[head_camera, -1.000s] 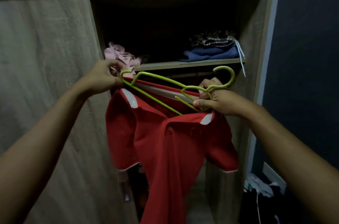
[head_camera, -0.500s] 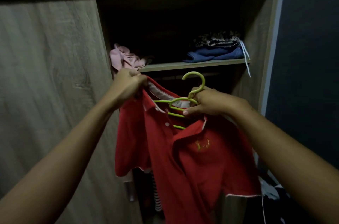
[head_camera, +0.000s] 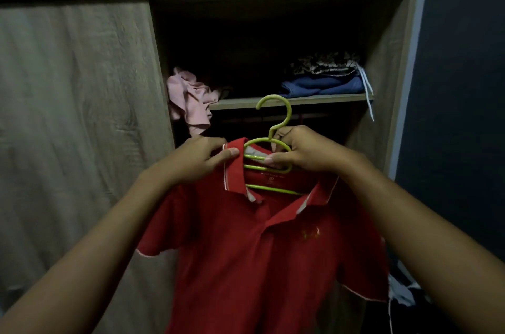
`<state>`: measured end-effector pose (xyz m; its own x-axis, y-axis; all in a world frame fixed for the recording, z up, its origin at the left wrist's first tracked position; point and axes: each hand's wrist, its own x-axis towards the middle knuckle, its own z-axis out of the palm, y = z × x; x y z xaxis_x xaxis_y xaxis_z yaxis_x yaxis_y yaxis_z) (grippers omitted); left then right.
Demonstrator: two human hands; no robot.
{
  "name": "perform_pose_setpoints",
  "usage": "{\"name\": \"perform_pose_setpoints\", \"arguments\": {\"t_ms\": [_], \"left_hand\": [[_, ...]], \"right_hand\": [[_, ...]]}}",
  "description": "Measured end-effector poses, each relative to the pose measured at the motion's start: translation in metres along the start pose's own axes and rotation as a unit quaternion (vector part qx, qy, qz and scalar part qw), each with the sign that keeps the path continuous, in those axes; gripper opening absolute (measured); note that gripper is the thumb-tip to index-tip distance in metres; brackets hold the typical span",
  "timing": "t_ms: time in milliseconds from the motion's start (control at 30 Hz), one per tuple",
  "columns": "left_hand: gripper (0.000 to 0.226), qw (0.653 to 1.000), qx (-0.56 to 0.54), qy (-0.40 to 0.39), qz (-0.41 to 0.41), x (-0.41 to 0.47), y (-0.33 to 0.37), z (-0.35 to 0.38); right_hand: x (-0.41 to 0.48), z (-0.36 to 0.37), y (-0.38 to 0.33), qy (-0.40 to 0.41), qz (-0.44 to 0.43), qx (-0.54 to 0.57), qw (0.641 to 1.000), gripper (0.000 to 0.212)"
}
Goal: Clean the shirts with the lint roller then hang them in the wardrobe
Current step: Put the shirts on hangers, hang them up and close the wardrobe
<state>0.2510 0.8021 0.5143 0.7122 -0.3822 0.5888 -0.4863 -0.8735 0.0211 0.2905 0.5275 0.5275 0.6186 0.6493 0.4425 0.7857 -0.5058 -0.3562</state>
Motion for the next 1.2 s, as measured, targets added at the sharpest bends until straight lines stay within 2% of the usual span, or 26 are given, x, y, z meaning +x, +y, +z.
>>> {"name": "perform_pose_setpoints", "arguments": {"t_ms": [100,200,333,433,533,600,667,700,800,867,967,1133,1200], "left_hand": [[0.066,0.999,0.027,0.037,-0.011,-0.004,-0.007,-0.001],[0.067,0.997,0.045,0.051,-0.043,-0.011,-0.019,-0.004],[0.069,0.995,0.043,0.057,-0.073,-0.018,-0.020,-0.007],[0.069,0.992,0.084,0.055,-0.081,-0.020,-0.018,-0.003],[0.064,0.989,0.110,0.059,-0.073,-0.022,-0.013,0.006],[0.061,0.991,0.093,0.058,-0.074,-0.020,-0.009,0.008],[0.058,0.994,0.040,0.066,-0.081,-0.019,-0.003,0.010],[0.058,0.994,0.014,0.076,-0.083,-0.020,-0.001,0.011],[0.059,0.990,-0.031,0.106,-0.088,-0.023,0.001,0.015],[0.055,0.989,-0.047,0.112,-0.090,-0.025,0.001,0.020],[0.051,0.988,-0.057,0.101,-0.107,-0.024,0.003,0.034],[0.065,0.977,-0.161,0.022,-0.137,-0.021,0.007,0.070],[0.049,0.976,-0.161,0.004,-0.144,-0.018,0.008,0.085]], "right_hand": [[-0.010,-0.010,0.001,0.012,0.005,-0.008,1.000,0.019],[-0.026,-0.023,0.014,0.023,0.052,-0.036,0.998,0.032],[-0.037,-0.029,0.020,0.059,0.097,-0.086,0.990,0.021],[-0.043,-0.034,0.011,0.122,0.087,-0.048,0.987,0.013],[-0.048,-0.039,0.002,0.189,0.055,-0.026,0.980,0.017],[-0.053,-0.037,-0.005,0.203,0.017,0.006,0.979,0.020],[-0.057,-0.036,-0.006,0.169,0.006,0.060,0.984,0.027],[-0.058,-0.039,-0.003,0.136,0.027,0.071,0.988,0.031],[-0.065,-0.060,0.017,-0.006,0.122,0.037,0.992,0.038],[-0.071,-0.068,0.028,-0.072,0.134,0.028,0.988,0.035],[-0.072,-0.067,0.032,-0.093,0.105,0.064,0.988,0.042],[-0.072,-0.061,0.039,-0.088,0.101,0.112,0.985,0.048],[-0.070,-0.060,0.045,-0.103,0.116,0.109,0.982,0.047]]}}
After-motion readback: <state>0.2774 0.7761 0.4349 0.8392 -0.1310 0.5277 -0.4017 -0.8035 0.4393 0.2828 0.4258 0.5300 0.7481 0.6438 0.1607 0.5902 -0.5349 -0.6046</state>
